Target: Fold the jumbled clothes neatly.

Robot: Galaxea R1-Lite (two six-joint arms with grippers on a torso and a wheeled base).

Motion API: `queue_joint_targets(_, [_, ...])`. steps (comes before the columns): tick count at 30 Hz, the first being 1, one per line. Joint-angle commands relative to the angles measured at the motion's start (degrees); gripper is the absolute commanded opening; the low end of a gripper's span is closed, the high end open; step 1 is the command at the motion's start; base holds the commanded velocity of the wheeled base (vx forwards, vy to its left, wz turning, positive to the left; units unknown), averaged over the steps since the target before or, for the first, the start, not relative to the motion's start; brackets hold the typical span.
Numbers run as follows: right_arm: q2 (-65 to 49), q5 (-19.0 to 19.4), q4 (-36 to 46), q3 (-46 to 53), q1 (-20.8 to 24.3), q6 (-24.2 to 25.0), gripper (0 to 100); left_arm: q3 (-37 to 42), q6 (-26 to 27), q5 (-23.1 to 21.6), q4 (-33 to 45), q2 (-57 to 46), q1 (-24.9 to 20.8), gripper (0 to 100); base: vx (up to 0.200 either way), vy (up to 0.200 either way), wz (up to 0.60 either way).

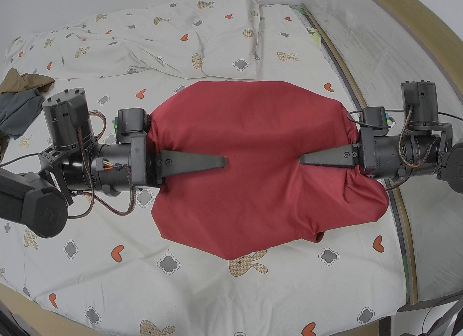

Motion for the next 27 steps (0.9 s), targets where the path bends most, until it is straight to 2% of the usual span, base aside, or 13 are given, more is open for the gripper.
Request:
queue_joint_targets(1, [-0.98, 0.02, 0.18, 0.17, 0.12, 0.01, 0, 0.02, -0.04, 0.02, -0.04, -0.76, 0.02, 0, 0.0, 0.0, 0.0])
queue_joint_targets(27, [-1.07, 0.02, 0.18, 0.96, 0.21, -0.08, 0, 0.72, -0.75, 0.02, -0.04, -1.64, -0.16, 0, 0.0, 0.0, 0.0])
